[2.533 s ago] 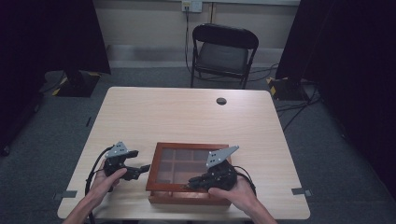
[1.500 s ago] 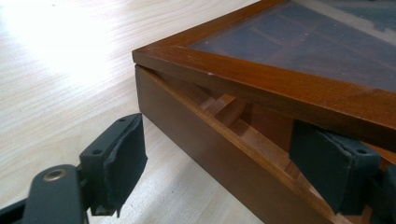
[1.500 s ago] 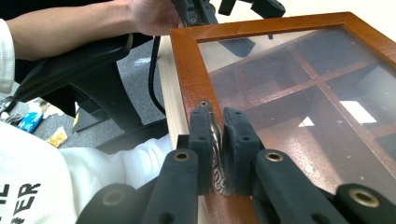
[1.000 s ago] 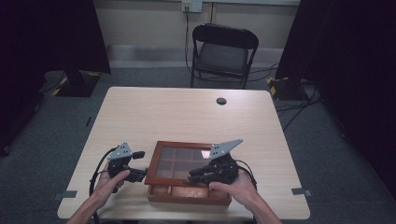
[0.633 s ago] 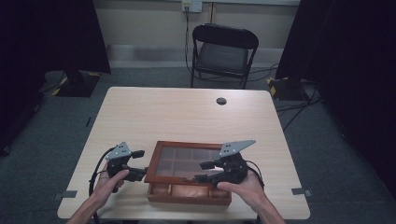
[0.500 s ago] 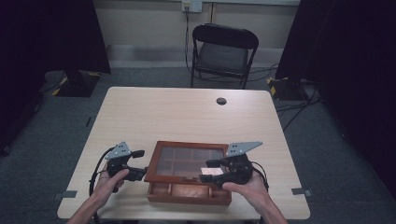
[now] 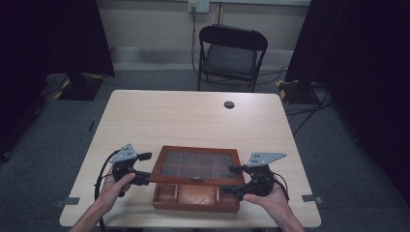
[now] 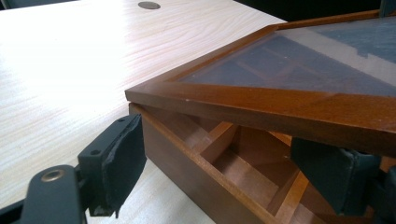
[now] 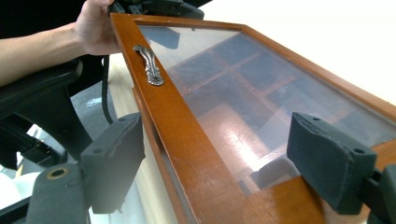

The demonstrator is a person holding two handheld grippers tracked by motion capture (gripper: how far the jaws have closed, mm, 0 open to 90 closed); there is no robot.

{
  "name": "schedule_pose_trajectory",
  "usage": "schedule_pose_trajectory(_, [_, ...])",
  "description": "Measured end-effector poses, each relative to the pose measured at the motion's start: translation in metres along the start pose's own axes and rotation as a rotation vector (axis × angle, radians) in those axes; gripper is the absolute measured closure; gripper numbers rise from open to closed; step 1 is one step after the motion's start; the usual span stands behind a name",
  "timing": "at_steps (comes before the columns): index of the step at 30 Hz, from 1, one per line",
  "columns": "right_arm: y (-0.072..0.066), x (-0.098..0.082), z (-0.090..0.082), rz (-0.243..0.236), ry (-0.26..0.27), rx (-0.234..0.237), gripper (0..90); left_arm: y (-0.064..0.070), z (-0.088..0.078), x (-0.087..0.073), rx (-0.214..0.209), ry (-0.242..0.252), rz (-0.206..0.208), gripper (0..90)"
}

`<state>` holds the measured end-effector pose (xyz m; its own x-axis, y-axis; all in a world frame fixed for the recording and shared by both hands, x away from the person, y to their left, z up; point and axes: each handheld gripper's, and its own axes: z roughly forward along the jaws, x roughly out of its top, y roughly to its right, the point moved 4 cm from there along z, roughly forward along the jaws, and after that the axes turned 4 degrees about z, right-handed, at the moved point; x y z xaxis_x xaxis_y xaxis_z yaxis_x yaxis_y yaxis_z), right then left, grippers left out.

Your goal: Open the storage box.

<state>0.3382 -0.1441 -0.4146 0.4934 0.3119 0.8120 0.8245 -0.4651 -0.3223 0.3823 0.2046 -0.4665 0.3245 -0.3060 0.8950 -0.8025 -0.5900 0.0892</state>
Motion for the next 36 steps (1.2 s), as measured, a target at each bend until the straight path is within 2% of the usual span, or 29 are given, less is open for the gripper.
schedule_pose_trajectory(3, [0.002,0.001,-0.002,-0.008,0.006,-0.007,18.4,-0.001,0.000,0.001,0.006,-0.004,0.019,17.4])
schedule_pose_trajectory(9, [0.004,0.002,-0.005,-0.024,0.034,-0.024,18.2,-0.001,-0.001,0.006,0.022,0.005,0.017,17.4])
schedule_pose_trajectory(11, [0.006,0.003,-0.006,-0.024,0.043,-0.028,17.1,-0.003,-0.002,0.009,0.029,0.011,0.028,17.5])
schedule_pose_trajectory(24, [0.011,0.015,-0.010,-0.035,0.073,-0.044,15.9,-0.002,-0.001,0.023,0.014,0.051,0.031,16.3])
schedule_pose_trajectory(26, [0.012,0.016,-0.011,-0.040,0.088,-0.032,15.5,-0.002,0.001,0.024,0.012,0.038,0.035,15.4])
schedule_pose_trajectory(29, [0.013,0.016,-0.011,-0.043,0.089,-0.032,15.1,-0.003,0.001,0.026,0.013,0.043,0.033,15.7])
schedule_pose_trajectory(32, [0.019,0.015,-0.012,-0.044,0.095,-0.071,16.6,-0.004,0.002,0.031,0.017,0.052,0.045,16.0])
schedule_pose_trajectory(36, [0.027,0.017,-0.011,-0.027,0.089,-0.085,17.4,-0.003,0.005,0.033,0.005,0.053,0.033,16.0])
